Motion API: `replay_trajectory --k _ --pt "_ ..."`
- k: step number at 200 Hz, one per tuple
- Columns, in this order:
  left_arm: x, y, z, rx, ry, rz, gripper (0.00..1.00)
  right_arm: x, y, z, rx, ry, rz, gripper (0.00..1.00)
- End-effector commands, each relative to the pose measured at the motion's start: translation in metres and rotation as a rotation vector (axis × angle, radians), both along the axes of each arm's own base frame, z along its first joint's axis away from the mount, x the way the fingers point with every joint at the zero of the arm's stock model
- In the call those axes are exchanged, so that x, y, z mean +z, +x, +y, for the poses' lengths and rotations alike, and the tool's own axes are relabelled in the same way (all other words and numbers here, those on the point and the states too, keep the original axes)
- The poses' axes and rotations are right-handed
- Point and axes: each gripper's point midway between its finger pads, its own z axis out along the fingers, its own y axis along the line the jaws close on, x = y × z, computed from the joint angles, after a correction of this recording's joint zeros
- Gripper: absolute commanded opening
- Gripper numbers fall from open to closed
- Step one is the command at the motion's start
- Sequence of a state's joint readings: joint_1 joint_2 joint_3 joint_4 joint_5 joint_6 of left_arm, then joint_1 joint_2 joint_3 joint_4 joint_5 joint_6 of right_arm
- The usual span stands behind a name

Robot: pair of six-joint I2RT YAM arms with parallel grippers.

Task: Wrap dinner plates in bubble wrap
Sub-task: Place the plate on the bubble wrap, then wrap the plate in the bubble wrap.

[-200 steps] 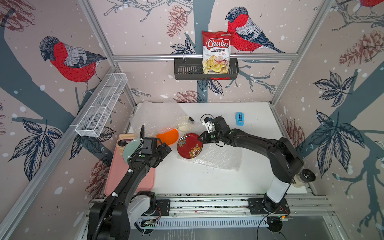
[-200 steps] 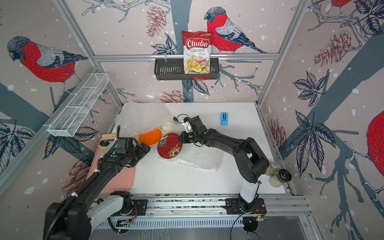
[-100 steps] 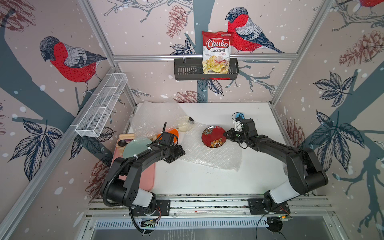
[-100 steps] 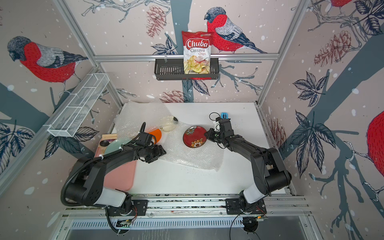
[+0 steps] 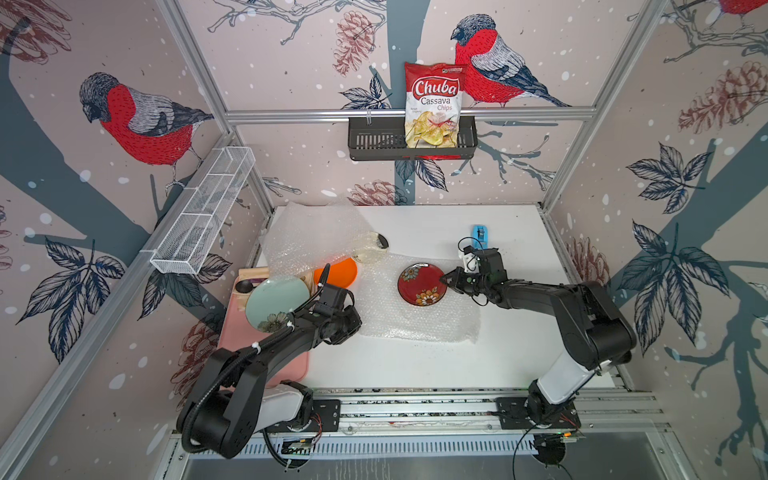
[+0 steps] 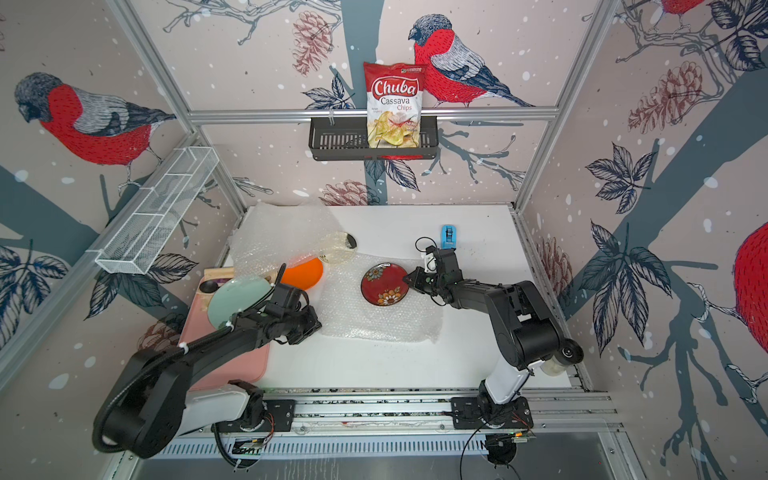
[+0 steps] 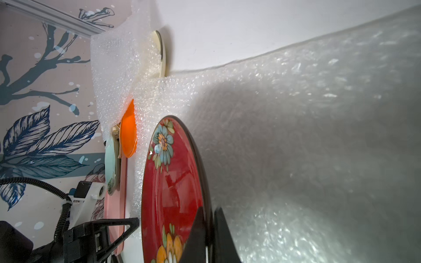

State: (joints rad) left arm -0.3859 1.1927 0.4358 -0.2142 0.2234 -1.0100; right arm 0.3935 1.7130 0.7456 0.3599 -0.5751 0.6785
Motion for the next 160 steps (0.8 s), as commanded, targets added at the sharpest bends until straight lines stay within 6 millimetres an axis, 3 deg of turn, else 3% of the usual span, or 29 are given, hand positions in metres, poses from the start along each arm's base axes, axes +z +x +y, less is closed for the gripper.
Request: replay_trajectory --k 1,48,64,93,112,125,140,160 --pt "0.002 0.003 0.006 0.164 -0.049 -0.021 0.00 0.016 -0.007 0.023 0.128 0.085 -0.087 0.00" --pt "0.015 0.007 -0.001 0.156 -0.065 -0.049 0.00 -0.013 -0.024 0.030 0.220 0.048 -0.075 0.00" --pt "0.021 0.010 -0.004 0.146 -0.078 -0.058 0.00 -0.021 -0.023 0.030 0.222 0.033 -0.066 0.06" --pt "0.045 0.017 -0.013 0.131 -0.127 -0.096 0.00 -0.020 -0.010 0.023 0.157 -0.021 -0.111 0.43" --pt "0.070 0.026 -0.021 0.095 -0.152 -0.152 0.00 -0.001 -0.001 0.014 0.087 -0.116 -0.227 0.66" --pt "0.080 0.031 -0.025 0.070 -0.149 -0.156 0.00 0.012 -0.003 0.014 0.084 -0.232 -0.343 0.74" --pt "0.087 0.035 -0.033 0.040 -0.161 -0.148 0.00 0.030 -0.023 0.036 0.196 -0.317 -0.504 0.81" --pt "0.095 0.043 -0.044 0.015 -0.201 -0.148 0.00 0.043 -0.069 0.087 0.434 -0.314 -0.655 0.84"
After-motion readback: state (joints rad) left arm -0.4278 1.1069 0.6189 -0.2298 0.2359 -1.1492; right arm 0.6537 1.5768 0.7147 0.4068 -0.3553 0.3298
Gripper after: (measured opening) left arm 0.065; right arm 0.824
